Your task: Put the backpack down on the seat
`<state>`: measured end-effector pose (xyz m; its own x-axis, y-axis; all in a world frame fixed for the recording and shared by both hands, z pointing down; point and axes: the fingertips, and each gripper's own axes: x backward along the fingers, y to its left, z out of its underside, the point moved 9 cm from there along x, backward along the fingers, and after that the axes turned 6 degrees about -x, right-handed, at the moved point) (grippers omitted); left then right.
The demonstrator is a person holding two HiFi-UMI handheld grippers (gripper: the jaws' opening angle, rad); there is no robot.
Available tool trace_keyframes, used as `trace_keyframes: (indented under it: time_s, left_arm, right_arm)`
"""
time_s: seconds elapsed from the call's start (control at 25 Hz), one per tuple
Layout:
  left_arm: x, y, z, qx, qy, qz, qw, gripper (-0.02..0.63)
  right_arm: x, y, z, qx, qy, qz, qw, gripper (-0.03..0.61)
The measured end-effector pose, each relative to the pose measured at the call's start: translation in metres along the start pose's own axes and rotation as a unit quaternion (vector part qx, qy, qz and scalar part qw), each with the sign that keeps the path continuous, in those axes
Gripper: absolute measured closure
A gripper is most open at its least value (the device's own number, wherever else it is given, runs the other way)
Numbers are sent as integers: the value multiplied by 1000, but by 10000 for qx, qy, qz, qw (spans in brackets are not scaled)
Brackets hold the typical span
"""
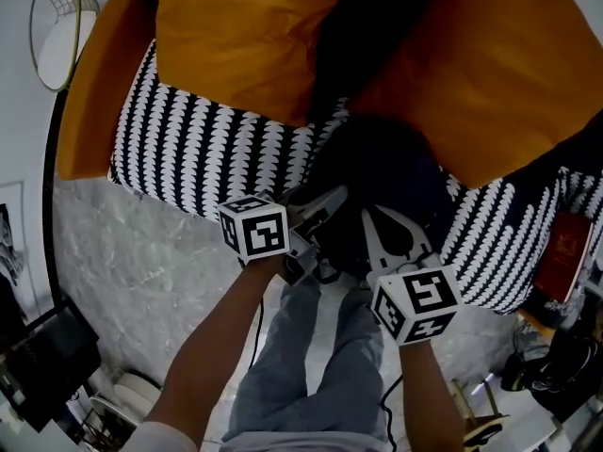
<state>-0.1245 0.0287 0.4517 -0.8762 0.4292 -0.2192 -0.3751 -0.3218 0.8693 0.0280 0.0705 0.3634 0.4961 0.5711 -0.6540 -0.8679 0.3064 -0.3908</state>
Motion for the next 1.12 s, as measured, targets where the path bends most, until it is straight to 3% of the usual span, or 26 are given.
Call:
trace_keyframes:
  time_s: [0.28, 0.6, 0.84, 1.12]
  left_arm:
    - [4, 41, -2, 77, 183, 24, 9998, 578]
    - [-4, 59, -6, 5, 355, 44, 9994, 560]
    - [-11, 63, 0, -340, 600, -417, 9968, 403]
    - [-4, 46, -5, -629, 868, -683, 9919, 357]
  right_arm:
    - [-32, 5, 4, 9, 92, 84, 9999, 577]
    - [-46, 1, 1, 32, 160, 128, 9998, 577]
    - [-47, -8, 2, 55, 153, 146, 9998, 577]
    - [-38, 5, -5, 68, 167, 144, 9997, 577]
